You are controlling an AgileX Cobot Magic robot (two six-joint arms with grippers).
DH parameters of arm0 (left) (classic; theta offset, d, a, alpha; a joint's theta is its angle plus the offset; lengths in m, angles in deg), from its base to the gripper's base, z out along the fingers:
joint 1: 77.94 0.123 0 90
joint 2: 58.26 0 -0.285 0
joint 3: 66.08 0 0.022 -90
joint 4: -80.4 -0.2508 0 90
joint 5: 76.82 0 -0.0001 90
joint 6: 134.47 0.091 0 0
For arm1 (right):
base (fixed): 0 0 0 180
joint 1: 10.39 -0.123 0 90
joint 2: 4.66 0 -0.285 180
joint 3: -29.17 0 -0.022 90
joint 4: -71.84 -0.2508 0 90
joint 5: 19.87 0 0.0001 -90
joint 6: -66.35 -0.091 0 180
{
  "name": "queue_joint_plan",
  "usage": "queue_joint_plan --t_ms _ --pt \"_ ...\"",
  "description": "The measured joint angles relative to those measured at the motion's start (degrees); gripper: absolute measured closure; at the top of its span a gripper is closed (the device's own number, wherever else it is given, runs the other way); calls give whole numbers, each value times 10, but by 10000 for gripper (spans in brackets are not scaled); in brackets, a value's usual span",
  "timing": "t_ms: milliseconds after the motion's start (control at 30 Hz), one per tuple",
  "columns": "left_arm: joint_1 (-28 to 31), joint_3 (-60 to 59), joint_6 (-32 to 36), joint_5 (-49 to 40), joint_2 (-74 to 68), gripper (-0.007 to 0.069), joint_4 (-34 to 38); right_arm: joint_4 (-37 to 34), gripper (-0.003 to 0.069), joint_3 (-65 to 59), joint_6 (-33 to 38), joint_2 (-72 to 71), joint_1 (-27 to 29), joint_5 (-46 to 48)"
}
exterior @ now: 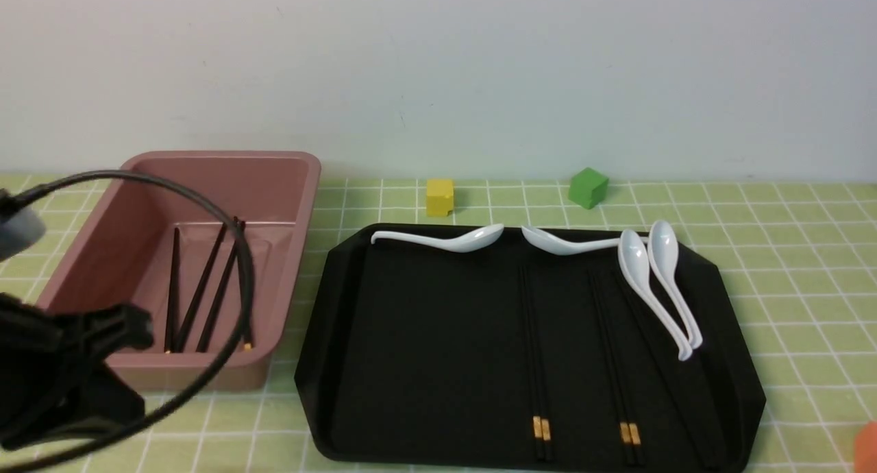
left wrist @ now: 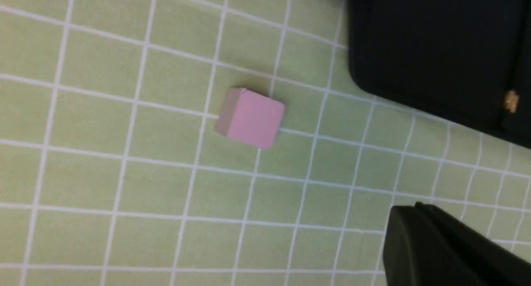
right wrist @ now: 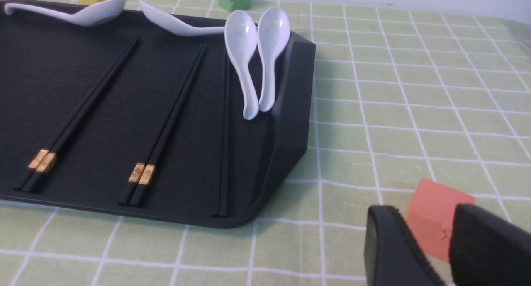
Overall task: On green tablecloth take chopsticks from black tray and put them in box.
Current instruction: 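Reach over to the black tray and grasp a pair of chopsticks with the left gripper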
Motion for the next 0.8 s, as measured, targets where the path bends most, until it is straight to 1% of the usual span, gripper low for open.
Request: queue_joint_plan --t_ms 67,100,133,300,367,433,500,533,567,600,667,800 --pt "-26 26 -3 4 -54 637 6 0 419 0 0 0 0 0" --pt "-59 48 -4 9 -95 637 10 0 419 0 0 0 0 0" --pt "-74 65 -6 11 -123 637 11 0 419 0 0 0 0 0" --pt "-194 207 -45 22 -306 637 21 0 419 0 0 0 0 0" --pt "-223 255 -57 23 -358 630 18 0 419 0 0 0 0 0" --pt "-252 308 -74 23 -412 607 5 0 419 0 0 0 0 0" --pt "-278 366 -92 18 -466 563 -16 0 419 0 0 0 0 0" --pt "-283 377 -96 14 -476 552 -21 0 419 0 0 0 0 0" --pt "-302 421 -116 5 -514 505 -44 0 419 0 0 0 0 0" --pt "-309 438 -127 -1 -528 487 -55 0 419 0 0 0 0 0" --pt "-324 487 -151 -18 -571 421 -78 0 419 0 0 0 0 0" --pt "-348 609 -211 -50 -658 311 -118 0 419 0 0 0 0 0"
